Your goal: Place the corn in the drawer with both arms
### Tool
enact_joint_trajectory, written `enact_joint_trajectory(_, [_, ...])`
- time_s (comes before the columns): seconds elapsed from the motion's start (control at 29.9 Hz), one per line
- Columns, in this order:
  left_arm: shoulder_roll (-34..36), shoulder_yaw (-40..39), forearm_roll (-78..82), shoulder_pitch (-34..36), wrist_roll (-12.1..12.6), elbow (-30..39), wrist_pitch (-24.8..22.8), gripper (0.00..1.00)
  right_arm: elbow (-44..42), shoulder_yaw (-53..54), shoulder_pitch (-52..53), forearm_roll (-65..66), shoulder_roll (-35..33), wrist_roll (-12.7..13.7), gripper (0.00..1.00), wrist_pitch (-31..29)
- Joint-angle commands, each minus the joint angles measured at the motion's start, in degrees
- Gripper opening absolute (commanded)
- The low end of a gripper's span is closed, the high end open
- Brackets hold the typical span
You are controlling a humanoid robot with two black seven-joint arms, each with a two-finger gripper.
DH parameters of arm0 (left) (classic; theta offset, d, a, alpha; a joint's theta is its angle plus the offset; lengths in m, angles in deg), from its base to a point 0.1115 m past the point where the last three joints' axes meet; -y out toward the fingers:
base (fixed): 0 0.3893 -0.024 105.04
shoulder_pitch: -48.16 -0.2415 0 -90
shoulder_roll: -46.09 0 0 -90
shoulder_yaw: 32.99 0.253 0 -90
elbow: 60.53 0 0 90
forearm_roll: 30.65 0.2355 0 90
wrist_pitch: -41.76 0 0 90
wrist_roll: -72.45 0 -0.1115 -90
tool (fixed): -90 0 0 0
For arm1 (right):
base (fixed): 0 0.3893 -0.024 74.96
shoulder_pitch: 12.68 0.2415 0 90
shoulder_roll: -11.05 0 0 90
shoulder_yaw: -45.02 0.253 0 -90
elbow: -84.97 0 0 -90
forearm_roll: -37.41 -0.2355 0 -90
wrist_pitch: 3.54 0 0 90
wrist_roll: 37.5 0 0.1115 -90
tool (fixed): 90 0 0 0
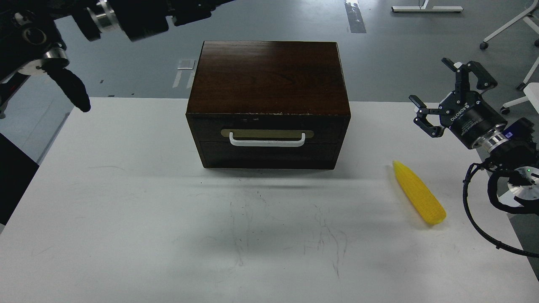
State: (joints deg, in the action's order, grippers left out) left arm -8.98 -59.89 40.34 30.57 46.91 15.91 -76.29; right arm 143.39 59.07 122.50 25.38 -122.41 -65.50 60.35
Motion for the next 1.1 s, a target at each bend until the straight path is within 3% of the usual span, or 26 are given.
enact_joint_trajectory(0.0, [-4.6,1.0,16.8,0.4,-2.5,1.2,0.0,0.98,0.0,0.0,0.0,0.0,-0.4,0.0,1.0,0.0])
enact_joint_trajectory(0.1, [-7.5,4.4,27.3,2.0,-2.5,1.2,0.0,0.98,0.0,0.0,0.0,0.0,-0.6,0.0,1.0,0.0])
enact_joint_trajectory(0.23, [-9.2,15.1,38.0,7.5,-2.5,1.1,0.0,0.98,0.1,0.0,0.0,0.0,-0.7,0.0,1.0,0.0])
enact_joint_trajectory(0.43, [-11.5,27.5,39.0,13.8,-2.5,0.4,0.0,0.98,0.0,0.0,0.0,0.0,-0.6,0.0,1.0,0.1])
enact_joint_trajectory(1.07, [-17.6,34.5,51.2,13.1,-2.5,-6.7,0.0,0.98,0.0,0.2,-0.4,0.0,-0.7,0.0,1.0,0.1])
